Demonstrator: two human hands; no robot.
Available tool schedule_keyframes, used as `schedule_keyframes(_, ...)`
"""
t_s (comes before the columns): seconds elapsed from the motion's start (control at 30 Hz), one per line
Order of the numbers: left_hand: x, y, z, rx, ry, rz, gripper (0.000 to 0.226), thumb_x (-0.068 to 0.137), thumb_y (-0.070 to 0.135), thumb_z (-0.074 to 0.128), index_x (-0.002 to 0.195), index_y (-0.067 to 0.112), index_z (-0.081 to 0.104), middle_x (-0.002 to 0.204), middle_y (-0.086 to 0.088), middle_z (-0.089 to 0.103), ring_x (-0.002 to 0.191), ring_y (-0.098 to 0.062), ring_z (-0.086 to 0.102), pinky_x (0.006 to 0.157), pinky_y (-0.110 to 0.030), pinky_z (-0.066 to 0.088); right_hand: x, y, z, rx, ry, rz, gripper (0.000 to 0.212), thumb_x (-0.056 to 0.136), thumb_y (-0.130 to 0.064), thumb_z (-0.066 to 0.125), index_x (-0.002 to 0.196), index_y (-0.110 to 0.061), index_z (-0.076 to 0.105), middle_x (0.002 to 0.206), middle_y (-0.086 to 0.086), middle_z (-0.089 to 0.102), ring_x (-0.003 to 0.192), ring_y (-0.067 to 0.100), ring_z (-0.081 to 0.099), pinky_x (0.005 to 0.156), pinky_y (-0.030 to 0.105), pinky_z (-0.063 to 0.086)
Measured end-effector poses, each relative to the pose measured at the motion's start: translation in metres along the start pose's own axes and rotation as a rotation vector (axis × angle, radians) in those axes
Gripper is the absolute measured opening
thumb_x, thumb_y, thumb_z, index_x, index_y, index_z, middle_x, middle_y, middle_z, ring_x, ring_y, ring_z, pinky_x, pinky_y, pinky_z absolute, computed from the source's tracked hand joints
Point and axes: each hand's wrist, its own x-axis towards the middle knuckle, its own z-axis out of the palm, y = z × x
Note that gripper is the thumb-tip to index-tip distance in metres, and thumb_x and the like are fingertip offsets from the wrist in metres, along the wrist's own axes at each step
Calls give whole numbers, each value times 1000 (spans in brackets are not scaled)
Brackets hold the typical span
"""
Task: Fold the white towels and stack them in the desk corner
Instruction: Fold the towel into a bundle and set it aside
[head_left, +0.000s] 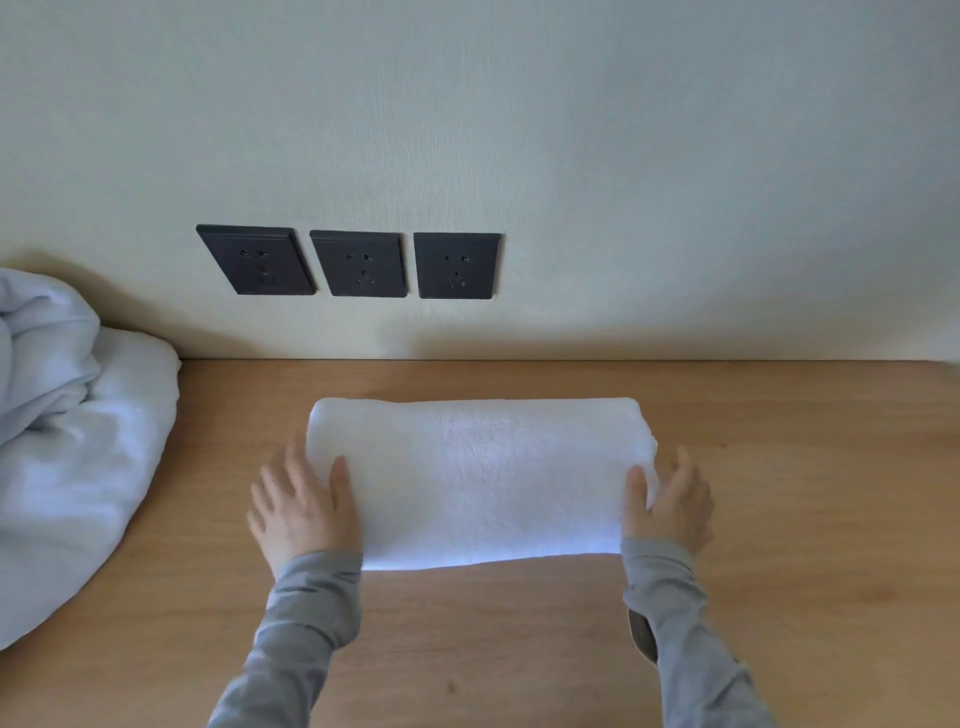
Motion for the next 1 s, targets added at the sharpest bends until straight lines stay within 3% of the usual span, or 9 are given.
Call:
schedule_keyframes(0.03,-6,13,-1,72,15,190,54,95,38,39,138,6,42,135,-24,46,122,-42,44,98,-54,36,-3,-6,-1,-108,26,-180,53,93,-28,47,142,-10,35,142,14,42,131,35,37,102,50,31)
schedule_keyframes(0.1,-18,46,4,183,-91,478,59,94,42,20,145,16,33,151,-13,32,139,-34,29,110,-51,24,-8,-23,7,-323,-100,-523,55,96,-33,29,147,-16,25,155,5,21,145,23,12,113,48,13)
schedule_keyframes(0.2,-29,79,28,296,-293,624,60,94,47,-1,150,26,0,159,0,-6,145,-20,-8,116,-46,-5,-9,-42,29,-599,-346,-754,54,99,-38,12,150,-21,3,158,-6,-6,144,13,-16,113,46,-12)
schedule_keyframes(0.3,-28,77,51,350,-384,579,56,95,47,-1,145,30,-18,155,6,-23,142,-15,-22,114,-42,-15,-3,-39,46,-688,-401,-730,56,98,-39,8,150,-20,-4,158,-7,-10,144,12,-15,113,44,-14)
schedule_keyframes(0.47,-23,73,71,407,-400,573,52,93,45,-4,139,32,-25,147,7,-32,134,-14,-32,113,-43,-19,3,-31,71,-768,-407,-670,59,95,-39,6,148,-20,-10,158,-6,-13,144,11,-14,112,44,-16)
schedule_keyframes(0.63,-7,63,61,363,-455,613,56,89,52,-5,135,34,-31,147,11,-34,131,-7,-34,111,-37,-22,13,-35,65,-764,-476,-707,59,95,-45,3,147,-23,-15,156,-9,-18,143,9,-17,112,42,-16)
schedule_keyframes(0.77,13,9,41,413,-362,559,63,82,62,-14,134,37,-38,144,17,-39,135,-6,-31,111,-35,-19,31,-7,37,-718,-449,-714,67,89,-56,-3,147,-24,-14,152,-12,-21,136,0,-24,113,35,-16)
schedule_keyframes(0.87,19,-11,38,432,-322,544,66,83,63,-15,141,33,-31,149,14,-31,140,-8,-23,116,-36,-10,39,6,31,-709,-429,-659,62,95,-48,5,149,-18,-3,157,-6,-10,140,3,-15,117,37,-10)
schedule_keyframes(1.0,25,-3,39,400,-388,533,66,82,64,-17,138,32,-35,149,11,-33,139,-10,-25,117,-38,-8,42,-3,36,-754,-451,-633,62,95,-46,5,149,-18,-6,158,-5,-10,144,6,-12,116,39,-13)
